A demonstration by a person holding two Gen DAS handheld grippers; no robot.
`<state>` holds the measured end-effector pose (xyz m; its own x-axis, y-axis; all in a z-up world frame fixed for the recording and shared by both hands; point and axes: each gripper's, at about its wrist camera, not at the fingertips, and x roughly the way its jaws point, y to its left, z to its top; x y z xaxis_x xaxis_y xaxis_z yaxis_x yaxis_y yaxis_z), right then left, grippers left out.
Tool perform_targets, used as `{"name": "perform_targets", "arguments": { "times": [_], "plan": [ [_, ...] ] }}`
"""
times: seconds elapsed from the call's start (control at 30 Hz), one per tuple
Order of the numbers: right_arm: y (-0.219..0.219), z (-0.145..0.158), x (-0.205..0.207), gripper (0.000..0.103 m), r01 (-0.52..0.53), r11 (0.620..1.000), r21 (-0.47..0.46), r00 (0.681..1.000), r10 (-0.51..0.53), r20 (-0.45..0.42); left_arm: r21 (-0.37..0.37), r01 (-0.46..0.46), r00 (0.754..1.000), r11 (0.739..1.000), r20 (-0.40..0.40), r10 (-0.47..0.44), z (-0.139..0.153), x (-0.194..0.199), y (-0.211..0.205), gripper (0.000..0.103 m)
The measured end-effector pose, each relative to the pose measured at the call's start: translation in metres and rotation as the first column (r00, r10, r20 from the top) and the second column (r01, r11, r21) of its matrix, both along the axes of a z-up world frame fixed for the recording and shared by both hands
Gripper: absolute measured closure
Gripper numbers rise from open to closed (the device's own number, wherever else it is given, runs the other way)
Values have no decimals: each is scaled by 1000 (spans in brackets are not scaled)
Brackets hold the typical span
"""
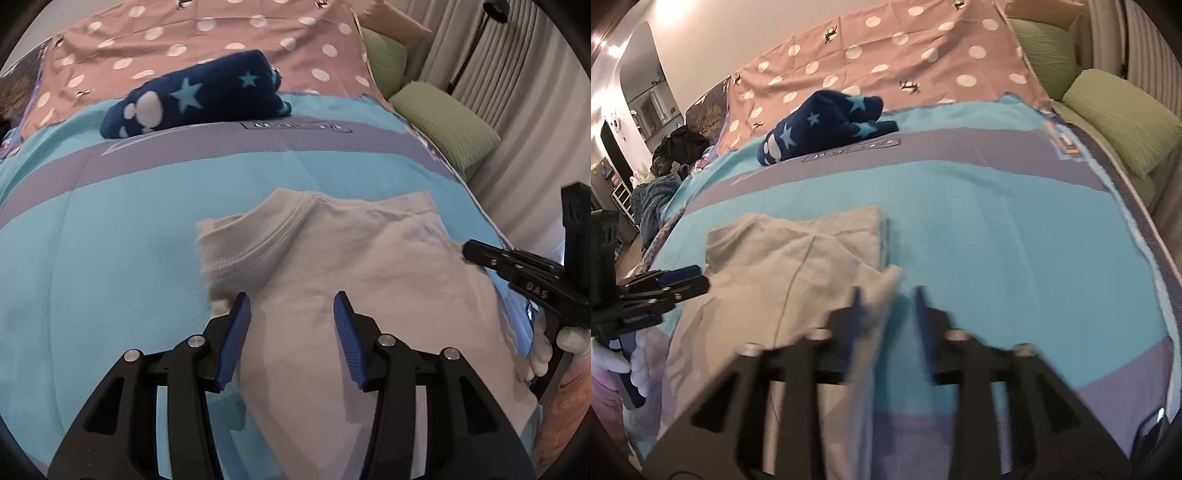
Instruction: Fold small clothes
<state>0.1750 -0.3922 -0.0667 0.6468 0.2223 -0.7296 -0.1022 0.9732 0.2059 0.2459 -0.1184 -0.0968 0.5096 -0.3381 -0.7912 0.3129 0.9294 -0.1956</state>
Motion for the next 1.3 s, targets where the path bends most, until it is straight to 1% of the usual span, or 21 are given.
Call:
{"name": "perform_targets", "arguments": {
  "times": [0.07, 0.1, 0.13, 0.2, 0.33, 0.37, 0.43, 0.5, 0.53, 0.6, 0.67, 0.8, 0.9, 0.97, 1.1, 1.13, 1.17, 1.2, 1.23, 1.27, 1.3],
  "plan": [
    [-7, -2, -10, 51, -12, 1000, 27, 1000, 12, -15, -13, 1, 1000, 1000, 11, -1, 6, -10, 6, 47],
    [-10, -5, -15, 46, -18, 999, 42, 999, 19, -30, -27, 3, 1000, 1000, 18, -3, 9, -14, 8, 39],
    [-15, -9, -22, 44, -24, 998, 62, 998, 28, -51, -43, 2, 1000, 999, 25, -1, 11, -19, 11, 35],
    [-19, -14, -30, 40, -36, 996, 86, 996, 42, -72, -60, -15, 1000, 998, 11, 16, 9, -25, 18, 32],
    [-26, -26, -47, 36, -69, 980, 189, 988, 93, -120, -137, -68, 995, 988, -81, 57, -9, -33, 35, 31],
    [-26, -28, -49, 34, -72, 976, 205, 986, 100, -132, -155, -68, 995, 986, -86, 55, -11, -36, 37, 31],
    [-26, -31, -55, 32, -81, 973, 215, 985, 111, -131, -195, -44, 996, 980, -86, 28, -13, -43, 38, 28],
    [-25, -31, -59, 30, -91, 970, 226, 986, 120, -119, -297, 21, 992, 955, -109, -56, -15, -51, 38, 25],
    [-25, -31, -61, 30, -93, 967, 235, 985, 123, -118, -330, 50, 989, 943, -117, -94, -17, -54, 37, 23],
    [-27, -32, -62, 30, -100, 963, 249, 984, 133, -119, -305, 92, 988, 948, -89, -125, -19, -62, 33, 22],
    [-28, -32, -61, 29, -124, 958, 258, 980, 159, -119, -282, 103, 988, 954, -78, -130, -21, -67, 32, 22],
    [-23, -34, -43, 24, -177, 949, 262, 970, 213, -116, -309, 70, 990, 949, -94, -103, -21, -66, 40, 22],
    [-15, -36, -20, 21, -228, 929, 290, 960, 264, -91, -317, 63, 991, 946, -94, -97, -24, -57, 44, 22],
    [-10, -38, 1, 21, -261, 901, 346, 949, 306, -80, -317, 58, 991, 947, -95, -92, -25, -45, 43, 22],
    [10, -44, 35, 22, -355, 836, 418, 906, 417, -65, -328, 72, 990, 942, -94, -108, -25, -24, 35, 21],
    [18, -44, 45, 23, -372, 831, 413, 899, 433, -62, -332, 81, 989, 940, -94, -118, -26, -17, 31, 22],
    [23, -44, 50, 33, -377, 834, 404, 897, 437, -65, -333, 88, 988, 939, -93, -125, -27, -15, 30, 22],
    [27, -43, 56, 59, -367, 844, 390, 901, 427, -78, -331, 96, 987, 939, -90, -133, -26, -11, 27, 22],
    [32, -45, 62, 73, -336, 856, 392, 907, 407, -111, -321, 104, 987, 941, -86, -138, -26, -7, 23, 23],
    [32, -44, 64, 79, -319, 856, 407, 909, 398, -123, -313, 103, 987, 944, -84, -135, -26, -4, 20, 25],
    [33, -38, 59, 83, -306, 866, 395, 920, 376, -111, -303, 98, 988, 948, -81, -129, -25, -1, 18, 31]
  ]
}}
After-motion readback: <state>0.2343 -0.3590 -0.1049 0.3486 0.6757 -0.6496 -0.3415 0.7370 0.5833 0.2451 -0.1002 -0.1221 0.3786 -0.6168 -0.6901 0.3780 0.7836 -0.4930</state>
